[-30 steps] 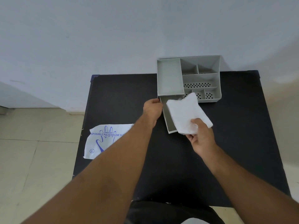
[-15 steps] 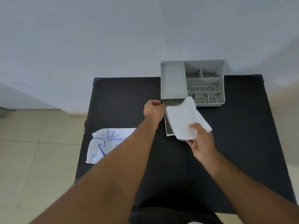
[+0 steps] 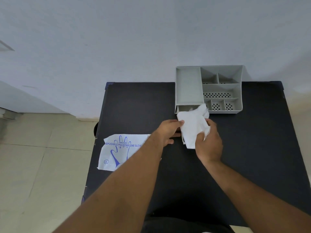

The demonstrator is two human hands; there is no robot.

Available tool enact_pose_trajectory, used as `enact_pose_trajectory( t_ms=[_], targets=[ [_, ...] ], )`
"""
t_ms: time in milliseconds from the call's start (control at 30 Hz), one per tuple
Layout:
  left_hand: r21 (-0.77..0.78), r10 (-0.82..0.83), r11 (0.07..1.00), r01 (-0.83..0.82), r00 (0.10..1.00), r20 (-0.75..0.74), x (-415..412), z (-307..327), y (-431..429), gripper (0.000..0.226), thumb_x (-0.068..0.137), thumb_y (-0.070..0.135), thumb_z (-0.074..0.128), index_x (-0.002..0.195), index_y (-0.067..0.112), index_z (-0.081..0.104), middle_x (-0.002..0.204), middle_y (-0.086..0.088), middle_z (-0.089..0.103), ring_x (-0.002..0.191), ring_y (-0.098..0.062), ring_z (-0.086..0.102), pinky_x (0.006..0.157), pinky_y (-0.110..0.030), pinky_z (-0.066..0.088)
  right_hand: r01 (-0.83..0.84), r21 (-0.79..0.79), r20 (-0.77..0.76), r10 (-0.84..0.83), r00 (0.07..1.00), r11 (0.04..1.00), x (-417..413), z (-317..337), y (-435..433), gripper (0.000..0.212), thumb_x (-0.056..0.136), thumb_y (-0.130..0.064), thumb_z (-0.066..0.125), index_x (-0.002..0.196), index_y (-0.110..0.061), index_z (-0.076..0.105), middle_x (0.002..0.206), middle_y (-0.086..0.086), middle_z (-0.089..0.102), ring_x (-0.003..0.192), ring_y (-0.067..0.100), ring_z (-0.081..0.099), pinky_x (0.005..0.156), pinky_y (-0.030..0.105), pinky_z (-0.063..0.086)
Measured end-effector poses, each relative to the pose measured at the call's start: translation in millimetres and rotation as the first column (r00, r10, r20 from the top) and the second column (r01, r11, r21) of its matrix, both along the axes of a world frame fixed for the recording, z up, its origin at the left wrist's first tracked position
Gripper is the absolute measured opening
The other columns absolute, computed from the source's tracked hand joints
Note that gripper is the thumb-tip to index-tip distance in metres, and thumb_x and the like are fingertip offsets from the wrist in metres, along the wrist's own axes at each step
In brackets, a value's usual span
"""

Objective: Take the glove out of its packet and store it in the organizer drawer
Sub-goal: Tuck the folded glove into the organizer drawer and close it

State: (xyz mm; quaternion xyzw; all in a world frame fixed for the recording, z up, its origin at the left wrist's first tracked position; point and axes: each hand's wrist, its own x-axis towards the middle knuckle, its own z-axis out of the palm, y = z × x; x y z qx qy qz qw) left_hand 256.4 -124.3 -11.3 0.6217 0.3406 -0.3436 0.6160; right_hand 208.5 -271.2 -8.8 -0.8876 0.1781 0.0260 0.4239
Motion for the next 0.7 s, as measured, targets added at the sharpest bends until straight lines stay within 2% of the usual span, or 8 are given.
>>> enact_pose_trajectory(
  t_ms=[100, 200, 333, 467, 567, 700],
  targets=[
    [0.19, -0.065, 0.981, 0.048, 0.994, 0.086, -4.8, -0.9, 0.0, 0.025, 0.089, 0.036, 0.074, 0.107, 0.019, 0.069, 0.106, 0.003, 0.073, 0.08, -0.01, 0.066, 0.064, -0.031, 0.043, -0.13, -0.131, -0.071, 0.122, 0.99, 0.983, 2.2, 0.4, -2.4, 0.05, 0.093, -0.016, 0.053, 0.141, -0.024, 0.044, 0.134, 0.005, 0.058, 0.116, 0.03, 0.059, 0.091, 0.044, 0.05],
    [0.261, -0.061, 0.965, 0.011, 0.981, 0.184, -6.9, -4.7, -0.8, 0.019, 0.086, 0.03, 0.079, 0.091, 0.015, 0.069, 0.087, 0.0, 0.075, 0.061, -0.008, 0.064, 0.051, -0.023, 0.044, -0.321, -0.267, -0.176, 0.282, 0.943, 0.908, 2.0, 2.5, -4.0, 0.051, 0.093, -0.027, 0.053, 0.143, -0.03, 0.046, 0.139, 0.0, 0.052, 0.113, 0.027, 0.061, 0.088, 0.042, 0.051],
    [0.35, -0.047, 0.935, -0.056, 0.959, 0.28, -4.7, -3.1, -5.7, 0.017, 0.085, 0.029, 0.08, 0.086, 0.015, 0.071, 0.081, -0.003, 0.075, 0.056, -0.009, 0.065, 0.053, -0.022, 0.053, -0.389, -0.377, -0.189, 0.341, 0.921, 0.84, 7.3, 4.0, -5.2, 0.051, 0.092, -0.035, 0.055, 0.142, -0.031, 0.05, 0.126, 0.001, 0.049, 0.1, 0.022, 0.06, 0.077, 0.038, 0.057],
    [0.394, -0.033, 0.913, -0.107, 0.942, 0.333, 2.4, 1.4, -15.0, 0.014, 0.086, 0.03, 0.077, 0.083, 0.018, 0.071, 0.079, -0.002, 0.075, 0.067, -0.016, 0.071, 0.068, -0.033, 0.063, -0.387, -0.403, -0.146, 0.359, 0.922, 0.83, 16.4, 5.5, -7.9, 0.049, 0.095, -0.025, 0.053, 0.144, -0.028, 0.05, 0.123, 0.003, 0.055, 0.102, 0.023, 0.058, 0.078, 0.038, 0.055],
    [0.429, -0.02, 0.894, -0.134, 0.941, 0.337, 6.7, 5.2, -21.9, 0.01, 0.086, 0.028, 0.073, 0.081, 0.02, 0.07, 0.079, 0.0, 0.073, 0.072, -0.019, 0.072, 0.071, -0.036, 0.063, -0.338, -0.457, -0.101, 0.33, 0.939, 0.823, 20.4, 6.7, -11.0, 0.049, 0.094, -0.022, 0.053, 0.143, -0.029, 0.049, 0.115, 0.004, 0.064, 0.099, 0.025, 0.058, 0.077, 0.039, 0.052],
    [0.517, -0.063, 0.849, -0.106, 0.952, 0.299, 9.9, 9.6, -26.8, 0.01, 0.089, 0.031, 0.069, 0.087, 0.022, 0.068, 0.083, 0.005, 0.07, 0.072, -0.014, 0.067, 0.065, -0.03, 0.057, -0.323, -0.499, -0.101, 0.316, 0.943, 0.805, 22.0, 8.0, -11.7, 0.05, 0.091, -0.029, 0.058, 0.14, -0.03, 0.048, 0.108, 0.001, 0.069, 0.101, 0.027, 0.058, 0.08, 0.041, 0.049]
  ],
)
